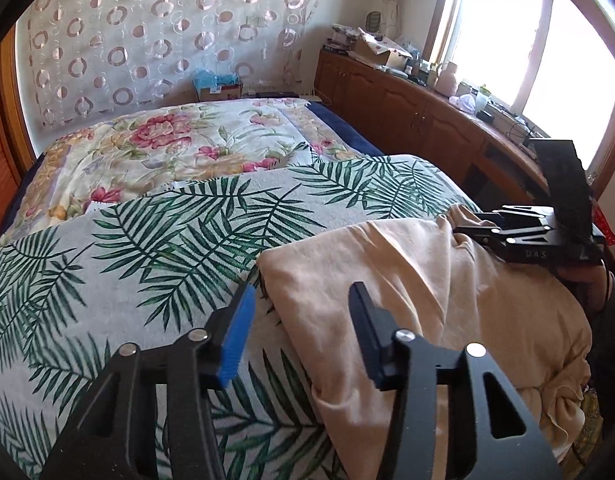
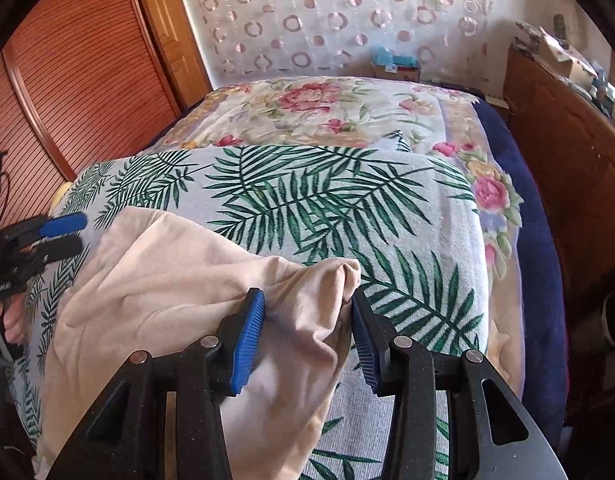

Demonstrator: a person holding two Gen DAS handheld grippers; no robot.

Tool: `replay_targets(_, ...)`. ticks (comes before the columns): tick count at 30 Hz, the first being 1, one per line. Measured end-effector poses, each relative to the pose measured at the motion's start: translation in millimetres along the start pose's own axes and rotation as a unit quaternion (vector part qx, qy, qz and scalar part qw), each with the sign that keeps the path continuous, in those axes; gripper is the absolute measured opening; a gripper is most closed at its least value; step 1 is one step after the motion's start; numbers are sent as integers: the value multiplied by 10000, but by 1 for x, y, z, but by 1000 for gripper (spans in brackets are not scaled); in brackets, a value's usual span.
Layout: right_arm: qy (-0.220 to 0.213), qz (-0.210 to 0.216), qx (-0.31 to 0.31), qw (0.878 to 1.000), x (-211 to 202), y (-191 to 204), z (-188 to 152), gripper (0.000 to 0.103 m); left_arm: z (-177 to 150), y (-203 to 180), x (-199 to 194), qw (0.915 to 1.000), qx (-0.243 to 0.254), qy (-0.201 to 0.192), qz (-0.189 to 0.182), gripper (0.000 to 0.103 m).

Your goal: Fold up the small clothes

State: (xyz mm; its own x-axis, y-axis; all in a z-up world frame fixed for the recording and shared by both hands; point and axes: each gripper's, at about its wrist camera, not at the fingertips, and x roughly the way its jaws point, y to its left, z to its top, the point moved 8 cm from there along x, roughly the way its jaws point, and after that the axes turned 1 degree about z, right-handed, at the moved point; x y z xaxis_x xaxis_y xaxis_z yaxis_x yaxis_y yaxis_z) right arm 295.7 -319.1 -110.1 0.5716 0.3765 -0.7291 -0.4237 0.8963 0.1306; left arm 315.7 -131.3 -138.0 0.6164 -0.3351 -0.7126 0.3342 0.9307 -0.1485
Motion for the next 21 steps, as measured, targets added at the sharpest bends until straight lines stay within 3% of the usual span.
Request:
replay_targets(10,-59,109,-133,9998,1,7,-4,45,2,-5,35,9988,-14,443,-202,49)
replay_targets(12,-17,155,-250,9996,3,11,-3,39,4,-7,37,9987,-16,462,-224,49)
replay_targets(13,10,187,-287,9994,3,13,-2,34,5,-8,37,9986,-17,471,-259,46)
replay_targets(14,40,246,-325,9992,4,15,-2,30,5,-11,37,9985,8,467,-296,30)
replay_targets(16,95,408,-389,9984,5,20,-3,17,6,-11,36,9986,68,483,-200,9)
replay_targets(19,20,354,-491,9982,0,24,-2,14,10,-18,17,9994,147,220,-236,7)
replay_targets(21,-254,319,-483,9980,-14,26,2,13,16,-24,-6,9994,212,-73,-247,6)
